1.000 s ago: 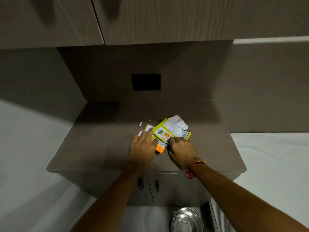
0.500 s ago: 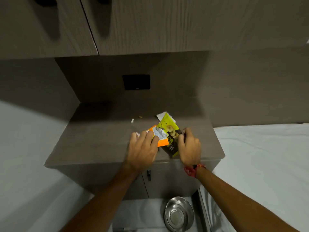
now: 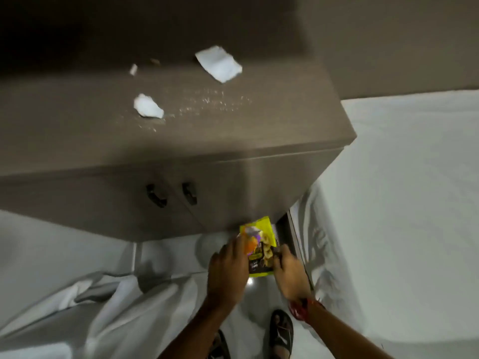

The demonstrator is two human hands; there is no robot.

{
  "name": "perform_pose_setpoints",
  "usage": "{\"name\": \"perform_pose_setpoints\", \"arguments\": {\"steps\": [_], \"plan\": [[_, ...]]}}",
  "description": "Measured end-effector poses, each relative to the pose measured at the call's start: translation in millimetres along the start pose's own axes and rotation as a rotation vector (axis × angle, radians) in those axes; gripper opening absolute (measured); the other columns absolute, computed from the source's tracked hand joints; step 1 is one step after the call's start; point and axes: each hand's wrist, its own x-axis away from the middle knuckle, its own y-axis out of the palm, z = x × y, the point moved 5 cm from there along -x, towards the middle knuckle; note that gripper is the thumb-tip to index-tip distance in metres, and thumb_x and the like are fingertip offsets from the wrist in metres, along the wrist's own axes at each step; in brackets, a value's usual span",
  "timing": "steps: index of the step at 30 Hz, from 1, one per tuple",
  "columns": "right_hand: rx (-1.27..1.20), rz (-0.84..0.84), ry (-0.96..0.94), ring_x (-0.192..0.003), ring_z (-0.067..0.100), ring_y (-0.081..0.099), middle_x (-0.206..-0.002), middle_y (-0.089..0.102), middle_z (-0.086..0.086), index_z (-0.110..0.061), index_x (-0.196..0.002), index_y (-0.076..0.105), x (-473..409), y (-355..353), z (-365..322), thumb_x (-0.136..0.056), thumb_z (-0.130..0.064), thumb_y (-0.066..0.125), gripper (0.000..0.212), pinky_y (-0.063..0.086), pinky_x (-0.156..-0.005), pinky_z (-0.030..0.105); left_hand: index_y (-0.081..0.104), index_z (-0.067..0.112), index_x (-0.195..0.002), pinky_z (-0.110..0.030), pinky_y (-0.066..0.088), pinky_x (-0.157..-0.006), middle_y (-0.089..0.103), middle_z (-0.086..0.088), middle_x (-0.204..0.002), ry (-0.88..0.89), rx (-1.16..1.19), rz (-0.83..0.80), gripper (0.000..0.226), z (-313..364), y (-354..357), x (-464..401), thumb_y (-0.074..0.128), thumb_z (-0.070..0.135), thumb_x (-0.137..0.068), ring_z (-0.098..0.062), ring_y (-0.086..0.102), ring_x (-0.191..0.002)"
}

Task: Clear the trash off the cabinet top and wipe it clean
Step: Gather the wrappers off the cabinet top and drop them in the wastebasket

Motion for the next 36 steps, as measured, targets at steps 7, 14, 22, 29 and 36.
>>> {"name": "perform_pose_setpoints", "arguments": {"steps": [7,14,22,29,36], "plan": [[0.047,-0.108,0.362,-0.083,0.025,0.065,-0.108,0.070,0.012,-0.014,-0.110,0.065,-72,114,115,-0.098,-0.034,0.053,0.026,0.052,-0.076,0.033,0.058,0.015,-0.119,-0.045,0.054,-0.081,0.069,-0.011,-0.117,-0.589,0.365,-0.122,0.026,-64,172,1,0.052,0.024,-0.096,-0.036,0.065,-0.106],[0.037,-0.181,0.369,-0.073,0.015,0.063,-0.092,0.066,0.001,-0.012,-0.103,0.066,-133,156,160,-0.099,-0.029,0.057,0.020,0.059,-0.064,0.030,0.050,0.010,-0.141,-0.041,0.048,-0.095,0.062,-0.021,-0.130,-0.535,0.478,-0.261,0.049,-77,267,-36,0.060,0.024,-0.095,-0.038,0.059,-0.119],[0.252,-0.109,0.047,-0.095,0.028,0.068,-0.113,0.068,0.008,-0.020,-0.122,0.057,-116,99,98,-0.094,-0.019,0.055,0.028,0.059,-0.082,0.040,0.059,0.003,-0.122,-0.041,0.053,-0.088,0.063,-0.019,-0.116,-0.483,0.494,-0.206,0.036,-86,209,-36,0.065,0.017,-0.090,-0.034,0.062,-0.107],[0.222,0.162,-0.533,-0.098,0.020,0.062,-0.111,0.063,-0.002,-0.019,-0.116,0.062,-81,-9,-73,-0.087,-0.003,0.056,0.034,0.057,-0.069,0.034,0.061,0.025,-0.118,-0.019,0.054,-0.075,0.063,0.006,-0.105,-0.143,0.555,0.174,0.030,-38,22,-71,0.059,0.010,-0.091,-0.005,0.063,-0.092],[-0.164,0.448,-0.929,-0.080,0.021,0.056,-0.087,0.058,0.000,-0.010,-0.089,0.064,-32,-129,-238,-0.081,0.003,0.050,0.021,0.047,-0.071,0.036,0.063,0.027,-0.091,-0.018,0.048,-0.063,0.062,0.013,-0.084,0.079,0.685,0.615,0.015,-6,-183,-97,0.056,0.014,-0.090,-0.007,0.062,-0.070]]}}
